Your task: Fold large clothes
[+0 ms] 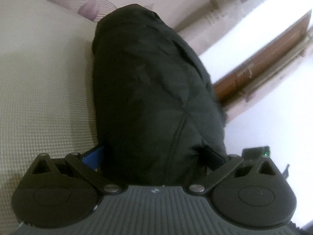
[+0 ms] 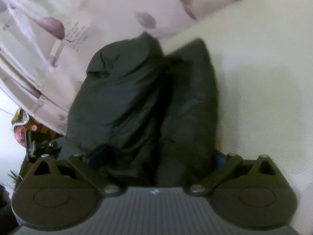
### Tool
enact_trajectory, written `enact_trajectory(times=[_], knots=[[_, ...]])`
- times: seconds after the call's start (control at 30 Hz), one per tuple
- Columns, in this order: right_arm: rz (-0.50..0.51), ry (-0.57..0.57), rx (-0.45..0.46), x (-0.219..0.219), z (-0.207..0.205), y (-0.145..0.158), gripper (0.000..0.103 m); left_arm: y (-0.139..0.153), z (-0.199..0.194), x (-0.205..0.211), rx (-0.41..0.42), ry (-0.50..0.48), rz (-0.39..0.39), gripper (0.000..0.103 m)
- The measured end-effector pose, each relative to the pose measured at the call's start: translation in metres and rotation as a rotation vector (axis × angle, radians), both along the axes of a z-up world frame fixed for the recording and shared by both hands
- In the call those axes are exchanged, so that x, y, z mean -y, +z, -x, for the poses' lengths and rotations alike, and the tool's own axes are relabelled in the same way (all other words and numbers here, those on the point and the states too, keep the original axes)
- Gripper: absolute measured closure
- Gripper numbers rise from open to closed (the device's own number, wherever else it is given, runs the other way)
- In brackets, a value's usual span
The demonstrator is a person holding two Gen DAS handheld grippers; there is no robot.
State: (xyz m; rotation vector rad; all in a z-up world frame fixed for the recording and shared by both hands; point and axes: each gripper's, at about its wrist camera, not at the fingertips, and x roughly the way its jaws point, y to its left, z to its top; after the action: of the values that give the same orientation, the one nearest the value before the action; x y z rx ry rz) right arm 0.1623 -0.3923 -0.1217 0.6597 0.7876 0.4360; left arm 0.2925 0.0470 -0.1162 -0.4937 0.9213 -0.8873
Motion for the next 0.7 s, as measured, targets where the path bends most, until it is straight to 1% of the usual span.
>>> enact_trajectory(times=[0.03,0.07,0.1,0.13,0.23,0.33,0.4,0.57,0.7], knots=[[-0.005,0.000,0.007,-0.004,0.000,0.000,0.021,0.002,0.006,0.001,0.032,0.011,-0.019,0.008],[-0.004,0.004,0.021,-0.008,0.002,0.000,0.028,0.005,0.011,0.003,0.059,0.026,-0.035,0.013],[0.013,0.003,0.041,-0.011,0.006,0.004,0.036,0.010,0.018,0.003,0.085,0.041,-0.051,0.016],[0.029,0.000,0.056,-0.013,0.009,0.008,0.043,0.014,0.024,0.003,0.108,0.049,-0.066,0.021],[0.035,-0.004,0.070,-0.020,0.018,0.019,0.055,0.024,0.042,-0.001,0.144,0.081,-0.097,0.026],[0.019,0.005,0.086,-0.033,0.021,0.030,0.061,0.032,0.058,-0.015,0.153,0.115,-0.129,0.026],[0.004,0.014,0.106,-0.043,0.022,0.038,0.063,0.042,0.071,-0.025,0.159,0.138,-0.148,0.026],[-0.046,0.057,0.136,-0.079,0.032,0.057,0.063,0.065,0.104,-0.054,0.166,0.194,-0.199,0.027],[-0.074,0.091,0.131,-0.105,0.045,0.056,0.063,0.071,0.130,-0.082,0.164,0.229,-0.235,0.027]])
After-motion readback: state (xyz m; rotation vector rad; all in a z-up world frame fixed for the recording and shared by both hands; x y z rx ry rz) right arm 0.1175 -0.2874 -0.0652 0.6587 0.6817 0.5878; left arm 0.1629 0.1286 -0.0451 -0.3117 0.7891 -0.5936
